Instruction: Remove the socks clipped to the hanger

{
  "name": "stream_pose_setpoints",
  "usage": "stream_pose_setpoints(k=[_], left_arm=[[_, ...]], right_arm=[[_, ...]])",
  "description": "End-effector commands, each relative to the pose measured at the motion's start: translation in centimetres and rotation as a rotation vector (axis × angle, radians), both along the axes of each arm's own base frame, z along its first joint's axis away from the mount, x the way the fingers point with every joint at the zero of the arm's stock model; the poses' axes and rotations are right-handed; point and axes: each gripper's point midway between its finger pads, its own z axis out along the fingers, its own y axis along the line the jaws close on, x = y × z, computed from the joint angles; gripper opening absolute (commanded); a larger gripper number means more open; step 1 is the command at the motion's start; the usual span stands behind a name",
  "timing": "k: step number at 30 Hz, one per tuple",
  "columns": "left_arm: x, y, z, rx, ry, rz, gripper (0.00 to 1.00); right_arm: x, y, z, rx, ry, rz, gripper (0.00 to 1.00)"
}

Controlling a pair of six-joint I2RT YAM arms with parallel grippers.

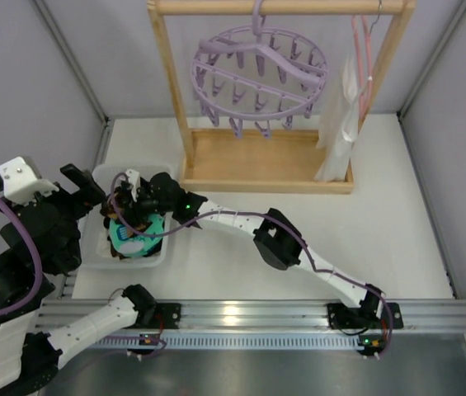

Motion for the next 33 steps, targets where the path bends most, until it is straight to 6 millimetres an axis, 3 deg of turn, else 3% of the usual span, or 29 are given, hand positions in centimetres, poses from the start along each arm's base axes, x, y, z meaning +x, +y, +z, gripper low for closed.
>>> stream_pose_setpoints(k=[1,7,8,9,13,21,26,27,29,32,33], left_arm=[[0.5,-1.1,-1.0,0.034,0.037,-0.059,0.98],[0.8,-1.9,-2.3,0.02,0.054,-0.093,0.98],[0.7,-2.0,-2.4,0.018,0.054,-0.1,0.98],[0.6,-1.9,-2.3,0.014,0.049,-0.1,0.98],[0.3,-1.7,-2.0,0.005,0.039,-0.105,0.98],[0.1,-2.0,-1.7,-0.015,0.024,-0.14,0.98],[0.3,-2.7,-1.3,-0.039,0.016,-0.17,0.98],[0.4,-3.0,-1.2,-0.045,0.016,-0.181,0.98],[1.0,-4.2,-1.0,-0.041,0.022,-0.222,0.98],[1.9,-5.9,-0.9,-0.027,0.018,-0.288,0.99],[2.3,-6.6,-0.2,-0.042,-0.022,-0.313,0.98]], right_arm=[[1.9,0.7,3.5,0.078,-0.068,-0.112,0.22],[2.7,0.5,3.1,0.046,-0.132,-0.141,0.25],[2.6,0.4,3.5,0.048,-0.142,-0.133,0.29],[2.3,0.1,4.1,0.049,-0.149,-0.128,0.48],[0.9,-0.7,6.6,0.053,-0.209,-0.11,0.62],[-1.3,-3.6,12.0,0.09,-0.286,-0.094,0.82],[-1.0,-5.4,12.4,0.058,-0.31,-0.142,0.89],[-1.1,-6.3,12.3,0.042,-0.313,-0.151,0.99],[-0.5,-7.6,12.7,0.056,-0.324,-0.217,0.99],[0.2,-12.0,12.7,0.061,-0.287,-0.366,0.99],[0.2,-14.7,12.0,0.032,-0.272,-0.411,0.99]])
